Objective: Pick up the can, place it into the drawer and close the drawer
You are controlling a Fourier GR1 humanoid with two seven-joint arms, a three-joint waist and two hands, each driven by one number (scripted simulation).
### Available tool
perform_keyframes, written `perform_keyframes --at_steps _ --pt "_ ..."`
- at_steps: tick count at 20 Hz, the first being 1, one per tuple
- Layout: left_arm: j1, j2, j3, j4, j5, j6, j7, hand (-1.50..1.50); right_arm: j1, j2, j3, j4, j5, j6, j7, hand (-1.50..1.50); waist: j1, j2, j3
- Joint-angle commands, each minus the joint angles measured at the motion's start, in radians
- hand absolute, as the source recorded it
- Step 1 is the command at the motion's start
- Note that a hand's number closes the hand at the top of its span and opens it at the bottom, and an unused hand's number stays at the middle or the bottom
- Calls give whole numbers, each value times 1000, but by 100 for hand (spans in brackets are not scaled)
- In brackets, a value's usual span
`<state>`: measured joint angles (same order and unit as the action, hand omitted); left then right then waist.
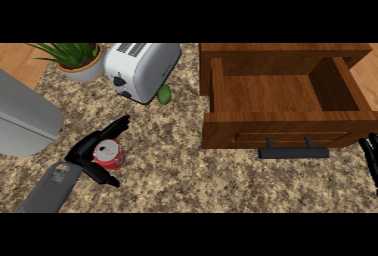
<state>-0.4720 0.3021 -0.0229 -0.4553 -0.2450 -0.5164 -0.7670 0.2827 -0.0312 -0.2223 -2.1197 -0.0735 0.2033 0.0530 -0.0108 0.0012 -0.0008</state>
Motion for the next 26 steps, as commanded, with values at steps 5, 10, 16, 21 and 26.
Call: perform_keyframes --at_steps 5,10,16,21,26 --pt "-29 -14 -2 -31 52 -179 -31 150 -23 17 10 -8 18 -26 39 -150 7 -1 1" --pt "35 -67 -34 -108 75 -180 23 150 2 11 -15 -30 5 -17 33 -150 10 -3 1" --pt "67 -106 194 -124 250 181 142 150 -8 1 -39 -61 -15 -24 57 -150 37 -6 1" --pt "57 -174 310 -207 340 433 232 150 29 -5 -62 -62 -69 10 48 -150 26 -10 3" --pt "121 -237 225 -544 342 498 414 150 17 20 -45 -39 -15 2 2 -150 23 -8 2"
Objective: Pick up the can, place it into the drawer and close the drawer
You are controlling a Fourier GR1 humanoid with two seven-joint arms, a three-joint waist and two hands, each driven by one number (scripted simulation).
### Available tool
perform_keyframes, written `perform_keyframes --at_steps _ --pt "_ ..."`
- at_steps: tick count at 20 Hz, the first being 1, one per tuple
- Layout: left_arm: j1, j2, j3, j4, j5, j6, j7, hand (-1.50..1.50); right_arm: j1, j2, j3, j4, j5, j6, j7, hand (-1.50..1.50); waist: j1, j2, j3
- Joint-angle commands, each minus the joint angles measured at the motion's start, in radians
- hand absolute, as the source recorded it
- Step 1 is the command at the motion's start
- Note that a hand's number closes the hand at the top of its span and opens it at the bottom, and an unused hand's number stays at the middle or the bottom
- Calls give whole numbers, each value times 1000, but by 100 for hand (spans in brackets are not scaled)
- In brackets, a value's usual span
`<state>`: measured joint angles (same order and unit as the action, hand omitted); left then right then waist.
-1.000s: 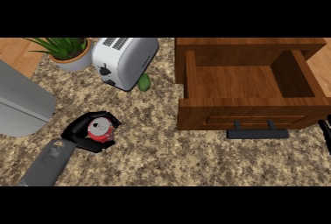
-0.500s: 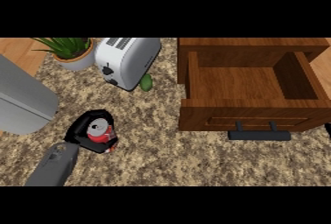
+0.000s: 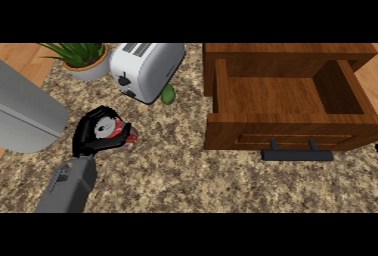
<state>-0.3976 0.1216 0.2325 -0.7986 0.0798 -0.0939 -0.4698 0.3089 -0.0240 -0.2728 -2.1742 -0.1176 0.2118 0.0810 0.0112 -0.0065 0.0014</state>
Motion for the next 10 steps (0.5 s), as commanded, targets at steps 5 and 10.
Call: perform_keyframes --at_steps 5,10 --pt "68 -67 -122 -458 -18 121 314 150 19 20 13 -27 13 11 -7 -150 -3 1 0" --pt "-24 -103 -192 -554 -70 190 431 150 -42 4 -2 -2 9 -6 20 -150 -11 4 -1"
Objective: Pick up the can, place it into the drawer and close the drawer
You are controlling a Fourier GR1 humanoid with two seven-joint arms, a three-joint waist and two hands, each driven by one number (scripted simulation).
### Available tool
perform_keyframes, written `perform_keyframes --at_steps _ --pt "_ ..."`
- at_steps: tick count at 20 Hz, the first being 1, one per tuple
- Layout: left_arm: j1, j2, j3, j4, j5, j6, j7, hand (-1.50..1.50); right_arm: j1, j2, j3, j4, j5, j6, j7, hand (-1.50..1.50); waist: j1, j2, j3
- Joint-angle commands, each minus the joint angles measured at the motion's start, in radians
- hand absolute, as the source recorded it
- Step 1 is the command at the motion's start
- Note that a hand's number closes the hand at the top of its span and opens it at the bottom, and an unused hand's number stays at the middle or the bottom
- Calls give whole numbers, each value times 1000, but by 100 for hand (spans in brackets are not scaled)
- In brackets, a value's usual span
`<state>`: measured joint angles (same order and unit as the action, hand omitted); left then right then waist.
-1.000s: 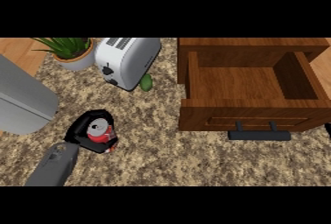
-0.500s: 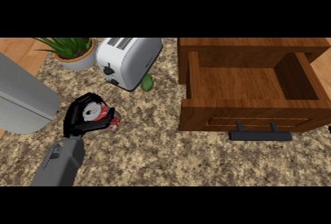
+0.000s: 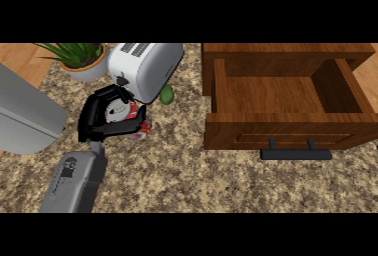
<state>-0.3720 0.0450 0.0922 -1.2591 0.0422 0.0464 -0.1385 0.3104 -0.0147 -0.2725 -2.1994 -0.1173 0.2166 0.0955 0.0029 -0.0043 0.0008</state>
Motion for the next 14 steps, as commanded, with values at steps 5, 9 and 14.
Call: perform_keyframes --at_steps 5,9,14 --pt "-155 -39 -122 -169 -46 127 275 150 -37 -12 -41 64 -16 9 -37 -150 -8 3 0" --pt "-233 -45 -256 -142 -38 261 334 150 -57 -33 -46 18 -38 10 30 -150 -14 3 0" --pt "-377 -45 -262 -101 -61 303 371 150 20 14 -1 54 19 13 -90 -150 -16 4 0"
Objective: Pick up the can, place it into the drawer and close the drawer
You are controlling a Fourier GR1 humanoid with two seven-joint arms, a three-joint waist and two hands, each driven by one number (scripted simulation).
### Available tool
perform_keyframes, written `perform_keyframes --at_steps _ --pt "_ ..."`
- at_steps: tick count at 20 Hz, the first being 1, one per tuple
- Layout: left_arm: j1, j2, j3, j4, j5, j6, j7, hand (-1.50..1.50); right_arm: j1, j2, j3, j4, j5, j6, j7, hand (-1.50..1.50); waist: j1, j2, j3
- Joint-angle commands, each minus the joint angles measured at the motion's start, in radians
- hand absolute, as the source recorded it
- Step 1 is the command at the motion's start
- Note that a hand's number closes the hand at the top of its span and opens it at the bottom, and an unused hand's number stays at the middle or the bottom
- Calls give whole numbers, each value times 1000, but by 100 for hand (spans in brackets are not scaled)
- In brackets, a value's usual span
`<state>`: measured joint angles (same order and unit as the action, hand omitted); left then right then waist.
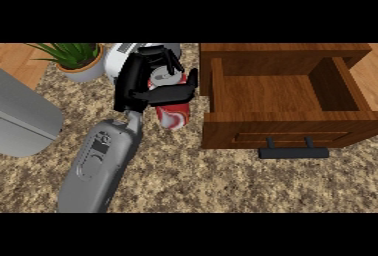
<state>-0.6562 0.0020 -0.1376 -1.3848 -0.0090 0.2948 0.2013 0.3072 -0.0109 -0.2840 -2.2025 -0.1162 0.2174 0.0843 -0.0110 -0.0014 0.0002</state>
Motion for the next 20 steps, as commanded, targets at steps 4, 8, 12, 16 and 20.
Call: perform_keyframes --at_steps 4,8,12,16,20 --pt "-275 -2 -77 127 20 143 98 150 -16 -12 -21 23 -12 13 -3 -150 -13 3 0" --pt "-440 -2 2 258 36 128 127 150 2 3 10 -19 -3 6 21 -150 -13 4 0" --pt "-502 -2 -50 367 93 182 69 150 -56 -4 -9 73 14 -1 -26 -150 -11 5 1" --pt "-598 -2 -100 464 141 231 77 150 -22 10 47 -19 47 -33 38 -150 -19 5 0" --pt "-691 -2 -125 576 191 274 65 150 12 10 4 -12 -6 11 9 -150 -33 7 1"
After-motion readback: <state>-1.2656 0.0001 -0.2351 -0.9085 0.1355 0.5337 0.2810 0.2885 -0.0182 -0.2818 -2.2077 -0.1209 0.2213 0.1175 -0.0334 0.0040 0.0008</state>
